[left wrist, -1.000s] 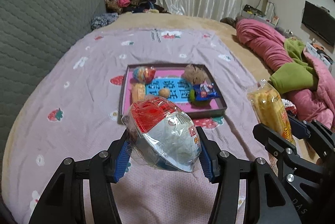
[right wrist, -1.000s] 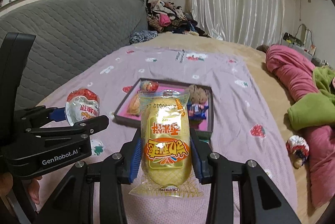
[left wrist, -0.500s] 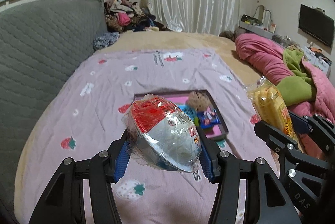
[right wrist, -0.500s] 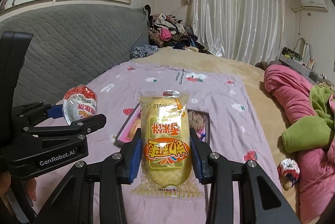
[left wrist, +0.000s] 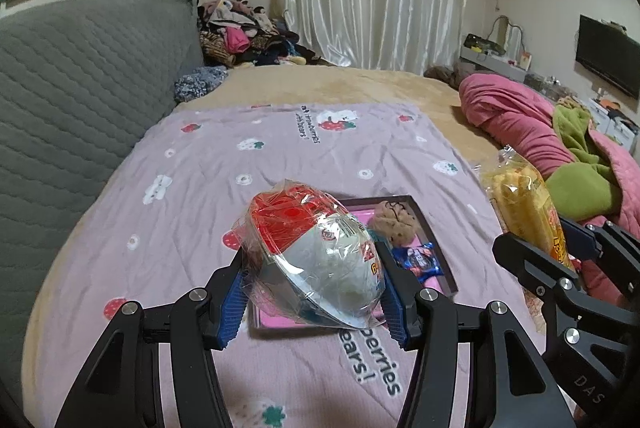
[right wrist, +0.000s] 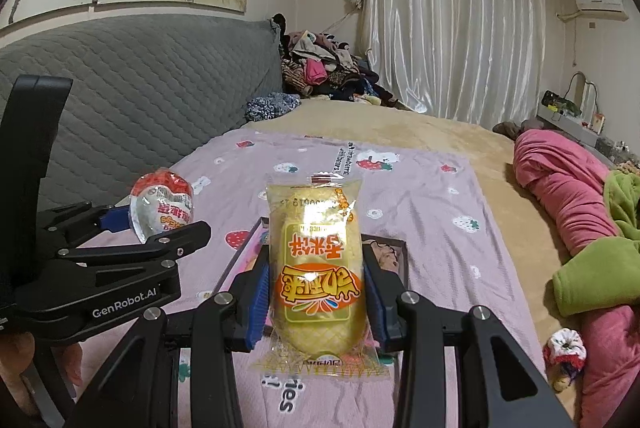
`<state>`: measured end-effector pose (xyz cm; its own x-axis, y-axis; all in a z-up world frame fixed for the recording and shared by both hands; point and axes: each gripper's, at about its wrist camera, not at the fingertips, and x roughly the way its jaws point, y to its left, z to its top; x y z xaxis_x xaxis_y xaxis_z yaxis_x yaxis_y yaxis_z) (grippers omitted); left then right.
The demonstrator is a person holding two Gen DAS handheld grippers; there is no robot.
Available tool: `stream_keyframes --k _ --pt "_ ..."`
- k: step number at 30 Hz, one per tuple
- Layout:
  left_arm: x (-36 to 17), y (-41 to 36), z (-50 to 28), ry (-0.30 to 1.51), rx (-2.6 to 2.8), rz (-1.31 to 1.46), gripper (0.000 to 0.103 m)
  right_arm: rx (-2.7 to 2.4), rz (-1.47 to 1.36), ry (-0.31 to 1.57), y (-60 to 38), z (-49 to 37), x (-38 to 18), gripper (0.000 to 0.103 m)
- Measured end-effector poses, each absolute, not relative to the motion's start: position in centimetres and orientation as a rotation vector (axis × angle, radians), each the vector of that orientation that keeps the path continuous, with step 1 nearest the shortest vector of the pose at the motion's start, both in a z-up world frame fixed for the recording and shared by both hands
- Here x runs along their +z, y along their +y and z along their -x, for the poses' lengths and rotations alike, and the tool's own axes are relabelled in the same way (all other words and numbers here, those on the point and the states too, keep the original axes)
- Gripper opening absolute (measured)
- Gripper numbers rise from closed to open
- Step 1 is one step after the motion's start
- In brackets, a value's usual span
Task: Organize objects
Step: 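Carry the wrapped candy and yellow cake pack with both tools over the tray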
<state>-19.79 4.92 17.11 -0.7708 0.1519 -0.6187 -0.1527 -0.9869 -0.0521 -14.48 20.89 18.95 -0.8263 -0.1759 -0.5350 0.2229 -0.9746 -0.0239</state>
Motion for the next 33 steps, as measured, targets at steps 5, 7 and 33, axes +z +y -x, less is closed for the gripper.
stream_keyframes --k 5,7,33 --pt "14.0 4.3 22.9 -0.001 2.811 1.003 0.059 -2.799 -0.833 0.109 20.2 17.3 16.5 0.041" --pt "12.7 4.3 23.7 0.001 2.809 1.009 0.059 -2.791 -0.843 0.100 19.9 18.3 15.4 0.041" --pt "-1.1 3.7 30.0 0.016 2.756 1.146 0.059 -2.731 -1.013 0.101 18.2 26.3 1.1 0.041"
